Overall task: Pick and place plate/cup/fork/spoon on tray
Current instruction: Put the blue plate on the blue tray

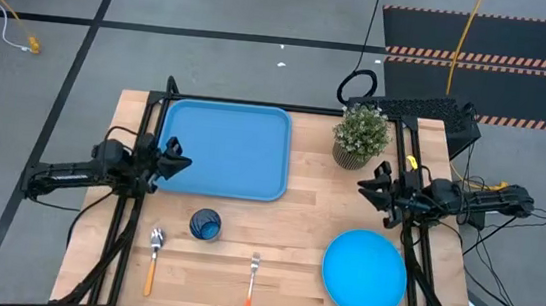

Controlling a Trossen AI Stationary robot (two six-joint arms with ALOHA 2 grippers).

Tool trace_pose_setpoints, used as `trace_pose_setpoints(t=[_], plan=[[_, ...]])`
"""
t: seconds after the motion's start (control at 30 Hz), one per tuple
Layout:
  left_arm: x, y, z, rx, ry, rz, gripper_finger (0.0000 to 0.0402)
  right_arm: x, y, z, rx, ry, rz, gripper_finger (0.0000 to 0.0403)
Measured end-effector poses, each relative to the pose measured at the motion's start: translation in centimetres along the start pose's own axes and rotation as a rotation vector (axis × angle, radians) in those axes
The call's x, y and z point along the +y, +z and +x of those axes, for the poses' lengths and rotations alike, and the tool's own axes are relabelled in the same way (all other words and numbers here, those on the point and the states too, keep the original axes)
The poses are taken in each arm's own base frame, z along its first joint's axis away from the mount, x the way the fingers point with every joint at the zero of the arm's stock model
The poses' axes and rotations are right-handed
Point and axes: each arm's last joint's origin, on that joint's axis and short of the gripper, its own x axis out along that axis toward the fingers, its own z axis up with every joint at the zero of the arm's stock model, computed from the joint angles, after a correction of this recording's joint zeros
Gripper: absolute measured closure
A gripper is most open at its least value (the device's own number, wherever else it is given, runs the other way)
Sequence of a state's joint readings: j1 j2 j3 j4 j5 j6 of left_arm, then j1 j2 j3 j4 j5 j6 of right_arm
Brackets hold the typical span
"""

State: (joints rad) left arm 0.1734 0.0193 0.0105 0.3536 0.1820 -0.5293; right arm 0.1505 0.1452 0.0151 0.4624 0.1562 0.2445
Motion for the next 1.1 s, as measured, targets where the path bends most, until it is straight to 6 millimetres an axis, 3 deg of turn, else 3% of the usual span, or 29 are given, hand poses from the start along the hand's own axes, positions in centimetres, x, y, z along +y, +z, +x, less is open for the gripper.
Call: trace_pose_setpoints(t=[0.33,0.4,0.53,0.6,0.67,0.83,0.97,1.1], plan=[[-0.6,1.4,-0.1,-0.175,-0.001,0.106,0.0371,0.0,-0.2,0.0,0.023,0.022,0.084,0.0314],[-0.8,1.6,-0.1,-0.184,-0.034,0.163,0.0371,0.1,0.2,0.0,-0.019,0.031,0.11,0.0314],[-1.7,3.0,0.1,-0.182,-0.031,0.233,0.0371,0.5,2.6,-0.3,-0.268,0.048,0.145,0.0314],[-2.3,4.0,0.4,-0.148,0.006,0.272,0.0371,0.7,2.8,-0.2,-0.283,0.082,0.114,0.0314],[-2.9,5.1,0.9,-0.096,0.055,0.302,0.0371,0.7,2.3,0.5,-0.187,0.047,0.083,0.0314],[-4.1,7.5,2.8,0.168,0.216,0.336,0.0371,1.7,5.4,4.1,0.038,-0.186,-0.018,0.0314],[-4.7,8.4,4.7,0.418,0.309,0.34,0.0371,2.6,7.2,7.8,0.405,-0.365,-0.14,0.0314],[-4.9,7.9,7.0,0.569,0.326,0.344,0.0371,3.4,7.8,11.0,0.802,-0.477,-0.175,0.0314]])
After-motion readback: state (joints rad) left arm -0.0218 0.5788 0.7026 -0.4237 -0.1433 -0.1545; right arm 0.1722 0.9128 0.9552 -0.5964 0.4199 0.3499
